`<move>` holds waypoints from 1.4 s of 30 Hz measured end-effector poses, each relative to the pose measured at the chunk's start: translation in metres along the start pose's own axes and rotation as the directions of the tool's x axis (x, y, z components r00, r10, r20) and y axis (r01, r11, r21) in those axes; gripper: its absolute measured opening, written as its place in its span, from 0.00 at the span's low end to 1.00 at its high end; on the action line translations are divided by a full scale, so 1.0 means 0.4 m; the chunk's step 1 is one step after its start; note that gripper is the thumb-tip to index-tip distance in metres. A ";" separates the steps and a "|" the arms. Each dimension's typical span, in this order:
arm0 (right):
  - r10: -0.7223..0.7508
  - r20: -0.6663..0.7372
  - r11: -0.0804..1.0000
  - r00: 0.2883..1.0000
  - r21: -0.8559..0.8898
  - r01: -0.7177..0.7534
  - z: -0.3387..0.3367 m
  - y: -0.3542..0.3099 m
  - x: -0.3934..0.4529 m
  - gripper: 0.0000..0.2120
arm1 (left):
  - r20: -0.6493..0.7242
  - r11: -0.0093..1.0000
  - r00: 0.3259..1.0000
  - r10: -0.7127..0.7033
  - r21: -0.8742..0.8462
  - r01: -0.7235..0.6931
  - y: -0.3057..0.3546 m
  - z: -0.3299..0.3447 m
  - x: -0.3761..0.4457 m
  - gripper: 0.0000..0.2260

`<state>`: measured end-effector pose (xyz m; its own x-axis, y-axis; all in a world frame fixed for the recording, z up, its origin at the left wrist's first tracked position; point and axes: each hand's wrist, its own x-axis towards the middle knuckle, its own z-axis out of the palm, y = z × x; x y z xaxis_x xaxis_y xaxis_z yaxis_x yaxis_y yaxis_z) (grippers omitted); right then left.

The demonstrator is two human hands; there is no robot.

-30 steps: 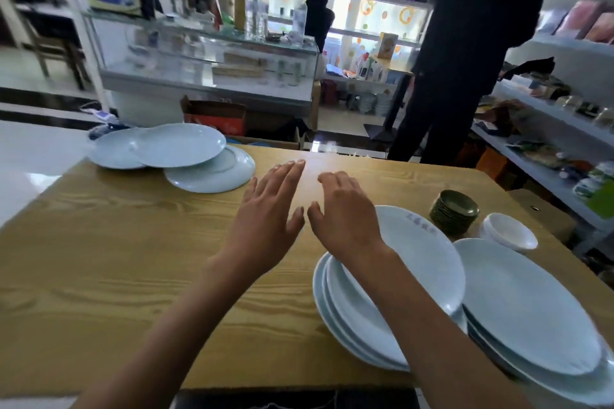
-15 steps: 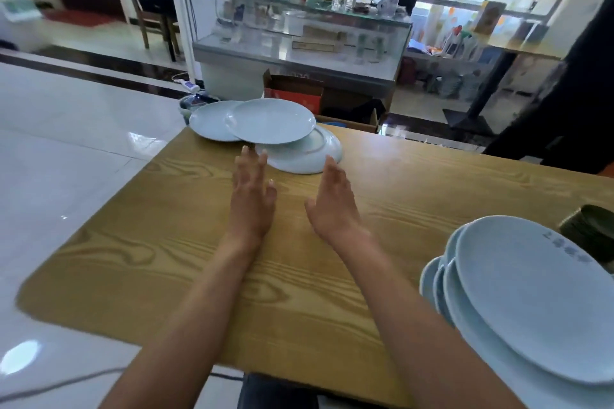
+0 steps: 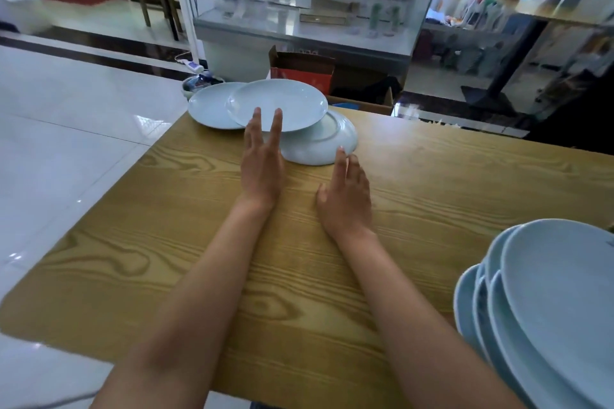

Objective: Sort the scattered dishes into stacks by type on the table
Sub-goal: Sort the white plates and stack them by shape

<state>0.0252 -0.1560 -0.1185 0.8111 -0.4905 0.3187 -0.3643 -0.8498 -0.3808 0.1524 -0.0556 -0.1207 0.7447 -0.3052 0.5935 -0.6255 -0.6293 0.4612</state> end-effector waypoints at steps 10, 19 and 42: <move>0.018 -0.072 1.000 0.997 -0.002 -0.018 0.008 0.000 0.005 0.32 | 0.045 0.993 0.999 0.024 0.116 -0.029 -0.030 0.056 0.043 0.20; 0.027 -0.060 0.999 0.998 0.036 -0.025 -0.003 0.004 0.002 0.30 | -0.078 0.999 0.996 -0.034 0.033 0.037 -0.005 0.017 0.030 0.03; 0.285 -0.226 0.829 0.931 0.546 -0.121 -0.313 -0.004 -0.118 0.43 | -0.132 0.931 0.954 0.270 -0.217 -0.293 0.294 -0.215 -0.100 0.06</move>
<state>-0.0700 -0.1556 -0.0242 0.5479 -0.7428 0.3848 -0.1507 -0.5402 -0.8280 0.0291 -0.0559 -0.0335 0.5111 -0.3667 0.7773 -0.8512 -0.3413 0.3987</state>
